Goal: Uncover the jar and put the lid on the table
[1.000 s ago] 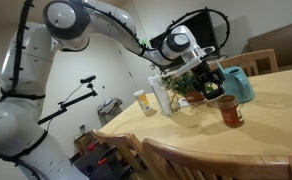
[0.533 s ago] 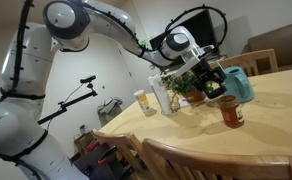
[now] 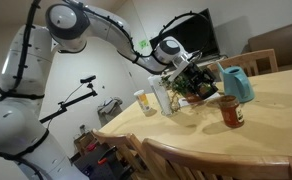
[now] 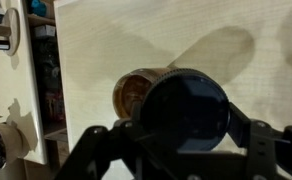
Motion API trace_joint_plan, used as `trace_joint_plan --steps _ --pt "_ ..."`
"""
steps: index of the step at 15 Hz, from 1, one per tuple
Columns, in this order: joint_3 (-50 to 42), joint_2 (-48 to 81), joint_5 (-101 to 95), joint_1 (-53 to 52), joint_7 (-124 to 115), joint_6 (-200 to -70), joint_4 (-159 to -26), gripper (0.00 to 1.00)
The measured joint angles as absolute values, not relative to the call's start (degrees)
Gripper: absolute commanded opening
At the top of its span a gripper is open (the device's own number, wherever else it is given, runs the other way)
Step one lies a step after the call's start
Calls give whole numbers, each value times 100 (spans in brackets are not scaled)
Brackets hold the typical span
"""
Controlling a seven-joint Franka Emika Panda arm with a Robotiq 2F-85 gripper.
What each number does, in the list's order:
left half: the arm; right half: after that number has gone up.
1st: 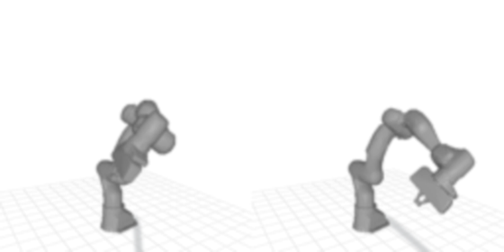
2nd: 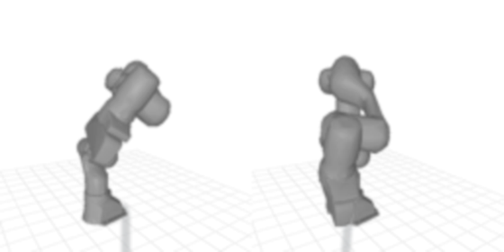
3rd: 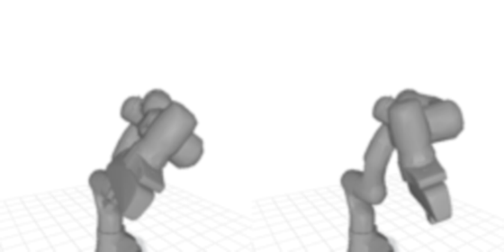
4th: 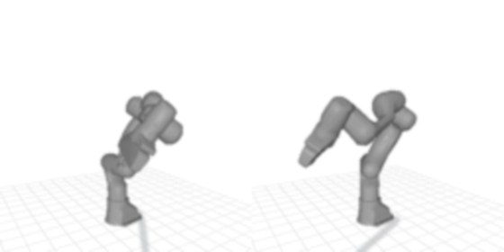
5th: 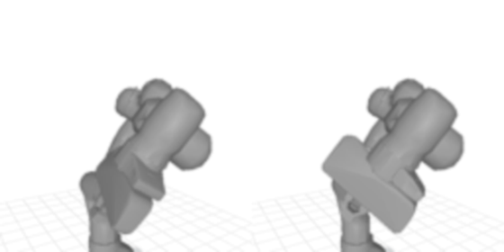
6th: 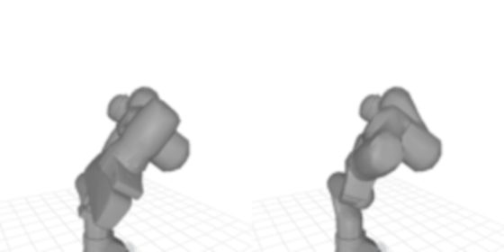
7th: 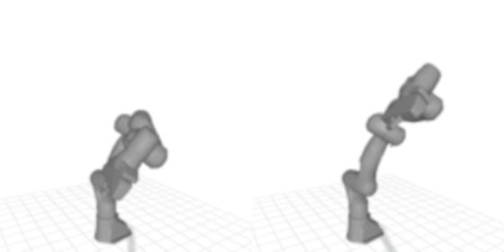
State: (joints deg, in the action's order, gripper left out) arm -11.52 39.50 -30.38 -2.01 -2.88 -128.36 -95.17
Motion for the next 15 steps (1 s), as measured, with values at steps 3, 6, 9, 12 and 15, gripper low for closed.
trace_joint_plan --steps 3,6,9,12,15 --pt "-1082 3961 -3063 -269 -207 -12835 -9645 69" --pt "-974 4010 -3030 -197 195 -12835 -9719 69" --pt "-756 4117 -2894 35 964 -12832 -9723 70" --pt "-587 4229 -2754 257 1661 -12819 -9716 71" --pt "-531 4320 -2735 358 2014 -12762 -9690 70"
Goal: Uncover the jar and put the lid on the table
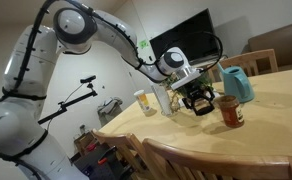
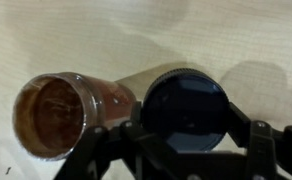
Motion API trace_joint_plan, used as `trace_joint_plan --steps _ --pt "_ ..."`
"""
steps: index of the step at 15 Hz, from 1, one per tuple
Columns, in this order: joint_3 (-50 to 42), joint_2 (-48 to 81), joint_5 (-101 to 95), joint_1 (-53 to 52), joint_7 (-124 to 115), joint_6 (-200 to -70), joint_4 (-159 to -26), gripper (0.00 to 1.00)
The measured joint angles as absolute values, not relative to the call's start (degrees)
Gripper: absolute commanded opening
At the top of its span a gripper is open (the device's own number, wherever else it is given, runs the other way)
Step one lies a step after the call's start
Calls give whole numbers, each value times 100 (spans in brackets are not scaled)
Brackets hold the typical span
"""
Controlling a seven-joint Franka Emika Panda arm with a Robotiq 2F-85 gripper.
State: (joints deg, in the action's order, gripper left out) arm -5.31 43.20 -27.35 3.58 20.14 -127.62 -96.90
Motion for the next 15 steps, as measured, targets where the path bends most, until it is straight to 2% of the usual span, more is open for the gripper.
trace_joint_plan --steps 6,8,15 --pt "-530 4550 -2825 365 2115 -12810 -9515 71" --pt "-535 4658 -2883 365 2116 -12964 -9440 77" --pt "-342 4943 -2914 560 3144 -13606 -9359 74"
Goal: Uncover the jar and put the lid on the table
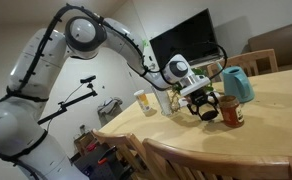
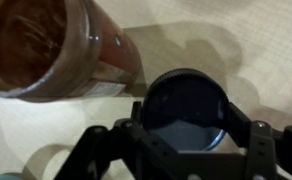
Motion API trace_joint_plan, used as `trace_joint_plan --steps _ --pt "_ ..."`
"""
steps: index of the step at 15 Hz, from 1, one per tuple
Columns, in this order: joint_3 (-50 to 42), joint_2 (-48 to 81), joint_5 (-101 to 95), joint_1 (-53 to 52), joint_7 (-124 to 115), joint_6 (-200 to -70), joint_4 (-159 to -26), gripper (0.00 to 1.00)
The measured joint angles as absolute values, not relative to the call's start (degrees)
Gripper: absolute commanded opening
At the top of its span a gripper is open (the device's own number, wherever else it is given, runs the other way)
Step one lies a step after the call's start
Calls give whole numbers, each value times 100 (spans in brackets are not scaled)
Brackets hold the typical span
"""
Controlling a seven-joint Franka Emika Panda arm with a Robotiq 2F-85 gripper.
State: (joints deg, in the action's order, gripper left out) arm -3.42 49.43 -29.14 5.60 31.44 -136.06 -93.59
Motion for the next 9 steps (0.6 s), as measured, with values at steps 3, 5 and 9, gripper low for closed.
trace_joint_plan --steps 3,5,9 --pt "-212 4972 -2854 677 3575 -13616 -9345 74" --pt "-182 4989 -2783 710 3790 -13616 -9325 73" --pt "-182 5054 -2759 710 3832 -13616 -9236 82"
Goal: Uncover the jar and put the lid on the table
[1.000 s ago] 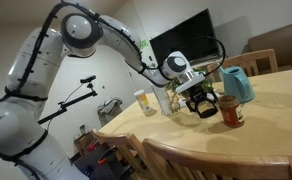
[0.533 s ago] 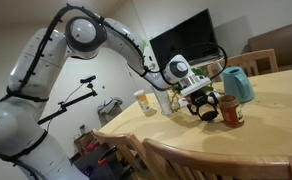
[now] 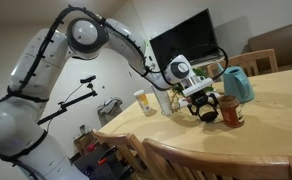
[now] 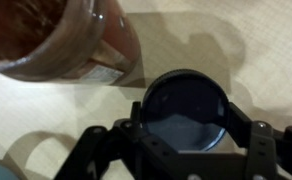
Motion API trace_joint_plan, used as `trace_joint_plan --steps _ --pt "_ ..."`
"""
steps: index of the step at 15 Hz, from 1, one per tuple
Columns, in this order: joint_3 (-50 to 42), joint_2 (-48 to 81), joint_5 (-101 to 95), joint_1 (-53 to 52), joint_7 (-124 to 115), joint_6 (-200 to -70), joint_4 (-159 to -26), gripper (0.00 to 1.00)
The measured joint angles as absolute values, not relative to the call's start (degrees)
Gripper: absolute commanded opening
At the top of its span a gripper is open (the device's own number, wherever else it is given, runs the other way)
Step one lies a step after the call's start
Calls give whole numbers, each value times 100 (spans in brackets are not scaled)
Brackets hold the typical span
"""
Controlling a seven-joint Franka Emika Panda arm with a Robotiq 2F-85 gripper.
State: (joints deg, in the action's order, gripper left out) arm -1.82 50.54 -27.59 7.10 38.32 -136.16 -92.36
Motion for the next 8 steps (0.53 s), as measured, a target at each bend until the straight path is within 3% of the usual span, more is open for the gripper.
trace_joint_plan --steps 3,4,5,8 --pt "-186 5106 -2760 703 3831 -13617 -9170 82" --pt "-190 5124 -2760 698 3831 -13617 -9144 85" --pt "-192 5144 -2760 696 3831 -13617 -9117 95" --pt "-200 5198 -2761 690 3831 -13617 -9054 100"
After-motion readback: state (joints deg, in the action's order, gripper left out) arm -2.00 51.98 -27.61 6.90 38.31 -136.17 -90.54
